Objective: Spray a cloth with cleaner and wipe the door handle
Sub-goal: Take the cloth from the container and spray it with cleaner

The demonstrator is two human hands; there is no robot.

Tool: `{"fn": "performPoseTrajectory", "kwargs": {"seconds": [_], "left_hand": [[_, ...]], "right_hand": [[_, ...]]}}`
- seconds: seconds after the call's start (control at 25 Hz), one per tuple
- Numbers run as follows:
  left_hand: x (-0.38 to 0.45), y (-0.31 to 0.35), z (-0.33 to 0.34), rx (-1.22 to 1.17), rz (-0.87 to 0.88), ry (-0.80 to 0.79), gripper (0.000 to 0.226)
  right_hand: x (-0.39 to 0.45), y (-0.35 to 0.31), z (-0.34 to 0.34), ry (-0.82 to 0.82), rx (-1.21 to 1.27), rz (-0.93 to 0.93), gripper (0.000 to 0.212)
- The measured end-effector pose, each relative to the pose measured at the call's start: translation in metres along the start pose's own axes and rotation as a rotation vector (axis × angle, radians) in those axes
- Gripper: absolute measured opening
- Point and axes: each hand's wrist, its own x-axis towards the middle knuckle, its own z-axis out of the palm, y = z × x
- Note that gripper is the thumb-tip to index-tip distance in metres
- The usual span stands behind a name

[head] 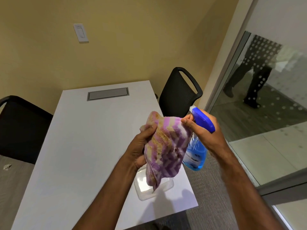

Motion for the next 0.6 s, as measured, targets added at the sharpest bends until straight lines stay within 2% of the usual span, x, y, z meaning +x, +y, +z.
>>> {"fn": "performPoseTrajectory", "kwargs": {"seconds": [0.08,0.16,0.32,0.4,0.52,0.6], "left_hand": [[0.005,0.007,-0.006,-0.016,0.104,0.062,0.032],[0.008,0.016,-0.014,0.000,0.161,0.097,0.037],[0.013,0.025,-0.021,0.094,0.223,0.146,0.049],[0.015,0.023,-0.016,0.133,0.218,0.174,0.058],[0.019,0.015,-0.012,0.151,0.202,0.182,0.058],[0.023,0.011,-0.015,0.136,0.206,0.184,0.052]], "right_hand": [[-0.008,-0.003,0.003,0.105,-0.033,0.031,0.040],[-0.021,-0.004,0.007,0.152,-0.070,0.027,0.049],[-0.044,-0.004,0.025,0.061,-0.064,0.047,0.035],[-0.050,-0.007,0.037,0.024,-0.058,0.071,0.035],[-0.057,-0.013,0.053,0.035,-0.057,0.088,0.041],[-0.060,-0.016,0.060,0.043,-0.028,0.094,0.037]]}}
